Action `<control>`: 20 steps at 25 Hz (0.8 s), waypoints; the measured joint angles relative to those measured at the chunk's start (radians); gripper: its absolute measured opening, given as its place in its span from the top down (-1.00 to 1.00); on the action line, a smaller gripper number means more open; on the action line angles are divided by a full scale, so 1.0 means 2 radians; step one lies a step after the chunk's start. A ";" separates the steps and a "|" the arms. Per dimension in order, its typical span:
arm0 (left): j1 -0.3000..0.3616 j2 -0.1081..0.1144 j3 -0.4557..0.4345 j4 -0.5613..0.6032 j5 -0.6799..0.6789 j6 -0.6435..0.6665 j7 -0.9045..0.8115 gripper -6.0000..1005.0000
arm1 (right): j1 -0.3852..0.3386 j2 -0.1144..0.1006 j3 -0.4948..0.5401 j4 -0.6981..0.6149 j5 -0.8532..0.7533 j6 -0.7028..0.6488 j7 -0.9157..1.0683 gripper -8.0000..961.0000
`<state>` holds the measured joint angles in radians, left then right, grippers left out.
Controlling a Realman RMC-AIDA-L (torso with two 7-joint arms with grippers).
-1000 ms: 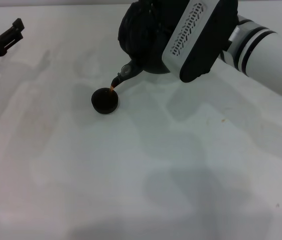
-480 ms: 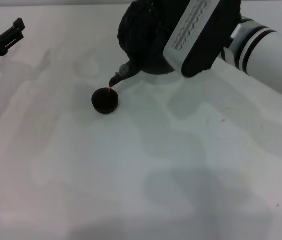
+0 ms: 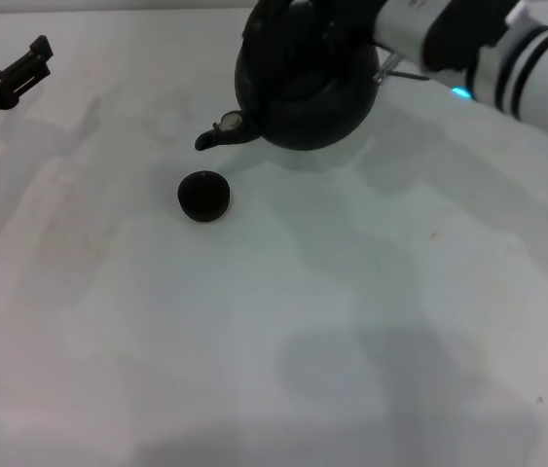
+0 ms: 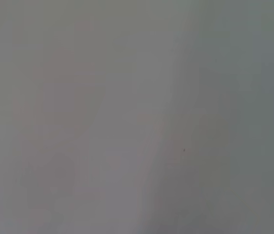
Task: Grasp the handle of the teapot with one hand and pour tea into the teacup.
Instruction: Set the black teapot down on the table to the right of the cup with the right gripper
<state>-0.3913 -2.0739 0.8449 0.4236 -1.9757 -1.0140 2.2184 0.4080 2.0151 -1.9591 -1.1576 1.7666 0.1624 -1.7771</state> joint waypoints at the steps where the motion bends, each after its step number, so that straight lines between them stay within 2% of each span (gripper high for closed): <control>1: 0.000 0.000 0.000 0.000 0.000 0.000 0.000 -0.78 | -0.001 0.000 0.017 0.005 0.009 0.026 0.000 0.75; 6: 0.000 0.000 -0.001 0.000 0.000 0.001 0.001 -0.78 | -0.018 0.000 0.086 0.023 0.020 0.119 0.000 0.75; 10: 0.000 0.001 -0.001 0.000 0.000 0.008 0.001 -0.78 | -0.035 -0.001 0.128 0.032 0.021 0.168 -0.003 0.75; 20: -0.011 0.003 0.001 0.002 0.002 0.028 0.008 -0.78 | -0.073 -0.002 0.183 0.043 0.018 0.241 -0.037 0.75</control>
<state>-0.4133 -2.0688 0.8463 0.4280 -1.9716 -0.9589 2.2344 0.2616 2.0106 -1.5926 -1.0721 1.8023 0.6444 -1.8509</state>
